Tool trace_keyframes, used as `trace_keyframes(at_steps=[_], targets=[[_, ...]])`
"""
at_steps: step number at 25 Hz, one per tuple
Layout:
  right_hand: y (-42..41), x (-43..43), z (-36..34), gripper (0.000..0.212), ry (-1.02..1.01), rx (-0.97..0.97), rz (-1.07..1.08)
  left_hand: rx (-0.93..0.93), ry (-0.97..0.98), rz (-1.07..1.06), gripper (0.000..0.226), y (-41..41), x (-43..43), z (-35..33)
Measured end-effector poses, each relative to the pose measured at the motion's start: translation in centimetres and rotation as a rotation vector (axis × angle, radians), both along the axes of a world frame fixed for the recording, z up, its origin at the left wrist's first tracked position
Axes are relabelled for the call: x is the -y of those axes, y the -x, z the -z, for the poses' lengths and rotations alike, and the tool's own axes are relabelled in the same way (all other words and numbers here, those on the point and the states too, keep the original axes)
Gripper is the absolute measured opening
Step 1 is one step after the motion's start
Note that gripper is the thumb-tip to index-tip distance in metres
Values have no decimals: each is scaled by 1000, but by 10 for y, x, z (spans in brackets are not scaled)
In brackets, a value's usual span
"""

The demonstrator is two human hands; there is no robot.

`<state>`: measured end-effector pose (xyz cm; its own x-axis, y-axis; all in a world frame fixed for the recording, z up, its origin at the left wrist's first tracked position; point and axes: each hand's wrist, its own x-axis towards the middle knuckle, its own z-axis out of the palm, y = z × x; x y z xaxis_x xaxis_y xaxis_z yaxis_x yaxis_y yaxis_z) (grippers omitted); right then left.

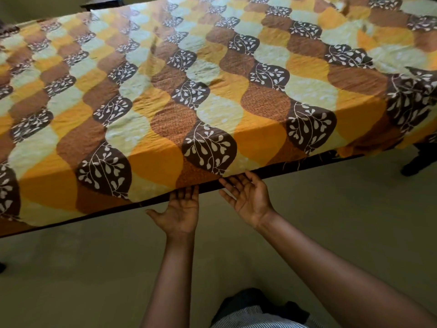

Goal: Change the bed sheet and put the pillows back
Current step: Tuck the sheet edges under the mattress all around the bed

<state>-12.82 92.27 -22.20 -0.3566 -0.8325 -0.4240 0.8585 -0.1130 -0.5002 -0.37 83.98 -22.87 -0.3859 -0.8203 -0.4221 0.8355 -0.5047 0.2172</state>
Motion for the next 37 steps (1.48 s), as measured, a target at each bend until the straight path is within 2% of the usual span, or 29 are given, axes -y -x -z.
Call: trace_keyframes(at_steps=[4,6,8,10,12,14,16,19,21,23,25,27,29,31,37], targets=[[-5,6,1,43,-18,-8,7,71,-47,-9,77,9,1,-3],[-3,2,2,37,-76,-74,-32,126,-62,14,68,7,2,-8],[-1,-7,-1,28,-182,-232,-143,249,-54,55,51,1,-2,-13],[4,-19,-7,26,-274,-448,-262,453,-85,152,30,-4,-18,-16],[8,-31,-19,25,-288,-642,-306,628,0,292,23,-5,-42,-27],[14,-37,-39,25,-245,-861,-304,812,289,382,24,-3,-58,-50],[27,-36,-62,26,-157,-1143,-279,992,739,400,23,3,-58,-77],[55,-6,-93,24,-38,-1635,-126,1210,1386,297,35,16,-21,-103],[78,30,-103,27,-85,-1988,-34,1450,1677,227,43,29,25,-106],[100,66,-101,37,-238,-2203,-182,1626,1865,313,58,44,77,-104],[116,84,-87,56,-372,-2288,-412,1800,2015,545,76,57,116,-97],[123,87,-73,65,-419,-2288,-463,1963,2099,695,81,64,131,-84],[122,86,-68,59,-411,-2286,-395,2015,2149,573,73,66,130,-75],[120,89,-66,53,-405,-2311,-338,1988,2159,501,64,66,131,-70],[121,93,-62,49,-407,-2361,-202,1927,2205,483,62,69,136,-67]])
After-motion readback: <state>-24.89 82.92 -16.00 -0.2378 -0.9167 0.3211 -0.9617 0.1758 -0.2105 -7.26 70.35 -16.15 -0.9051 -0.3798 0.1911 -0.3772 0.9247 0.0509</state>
